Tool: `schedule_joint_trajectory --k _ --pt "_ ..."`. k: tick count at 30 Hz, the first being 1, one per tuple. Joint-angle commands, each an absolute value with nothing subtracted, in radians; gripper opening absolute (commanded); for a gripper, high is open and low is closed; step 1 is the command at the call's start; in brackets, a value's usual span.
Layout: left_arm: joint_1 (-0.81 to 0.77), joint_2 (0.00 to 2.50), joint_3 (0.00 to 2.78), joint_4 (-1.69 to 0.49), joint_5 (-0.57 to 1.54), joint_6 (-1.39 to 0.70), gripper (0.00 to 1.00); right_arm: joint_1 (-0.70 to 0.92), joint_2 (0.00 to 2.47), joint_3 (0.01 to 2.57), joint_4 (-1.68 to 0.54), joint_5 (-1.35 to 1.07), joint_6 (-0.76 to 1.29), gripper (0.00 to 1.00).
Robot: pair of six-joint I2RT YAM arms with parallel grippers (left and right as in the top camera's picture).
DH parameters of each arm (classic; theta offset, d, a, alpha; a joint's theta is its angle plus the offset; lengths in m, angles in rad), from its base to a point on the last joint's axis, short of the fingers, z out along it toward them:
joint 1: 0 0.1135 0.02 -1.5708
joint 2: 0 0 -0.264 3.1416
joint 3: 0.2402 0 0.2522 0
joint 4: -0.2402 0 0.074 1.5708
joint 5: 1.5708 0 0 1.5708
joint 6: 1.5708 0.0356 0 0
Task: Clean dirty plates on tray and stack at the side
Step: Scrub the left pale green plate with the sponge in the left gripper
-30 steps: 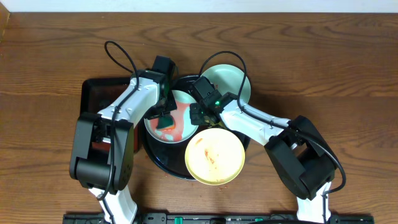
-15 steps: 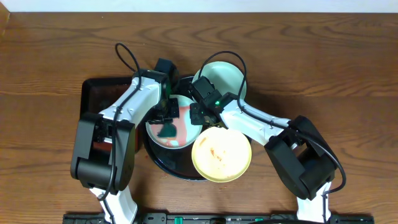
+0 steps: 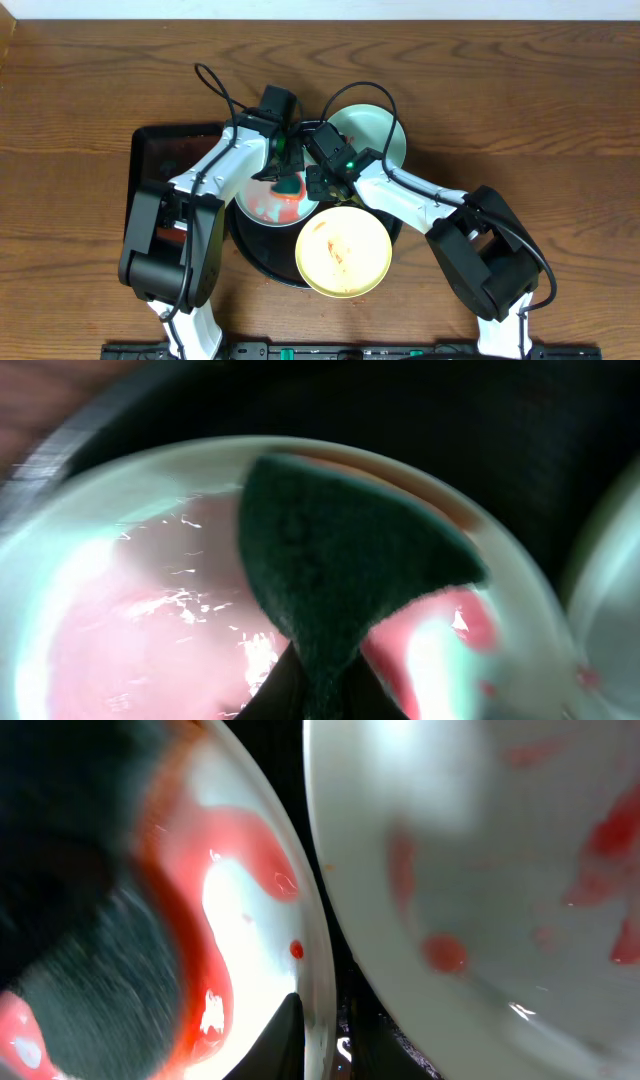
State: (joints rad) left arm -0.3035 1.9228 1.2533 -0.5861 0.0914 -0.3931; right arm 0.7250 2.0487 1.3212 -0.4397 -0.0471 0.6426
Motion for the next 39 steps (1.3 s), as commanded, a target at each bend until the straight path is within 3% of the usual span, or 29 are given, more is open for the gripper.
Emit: schedule_joint_trajectory --k 1,9,17,21,30,33,39 --pt "-0.29 1.947 1.252 -0.602 -0.317 -0.538 0.07 0.735 2.08 1.314 -0.453 -0.015 0.631 0.15" --pt "-0.294 1.947 1.251 -0.752 -0.272 -0.522 0.08 0.735 2.08 1.314 -0.447 -0.015 0.631 0.14" --pt "-0.294 1.947 1.251 -0.815 0.334 -0.174 0.07 0.735 2.08 1.314 -0.446 -0.016 0.631 0.14" --pt "-0.293 1.947 1.252 -0.789 0.462 -0.129 0.08 0.735 2.08 1.314 -0.448 -0.016 0.631 0.15" --pt "-0.293 1.947 1.252 -0.584 0.454 -0.149 0.08 0.735 2.08 1.314 -0.457 -0.016 0.631 0.15" --pt "-0.293 1.947 1.252 -0.542 0.294 -0.253 0.07 0.735 2.08 1.314 -0.46 -0.016 0.631 0.14" --pt "-0.293 1.947 1.252 -0.621 -0.219 -0.541 0.07 0.735 2.08 1.314 -0.461 -0.016 0.631 0.15"
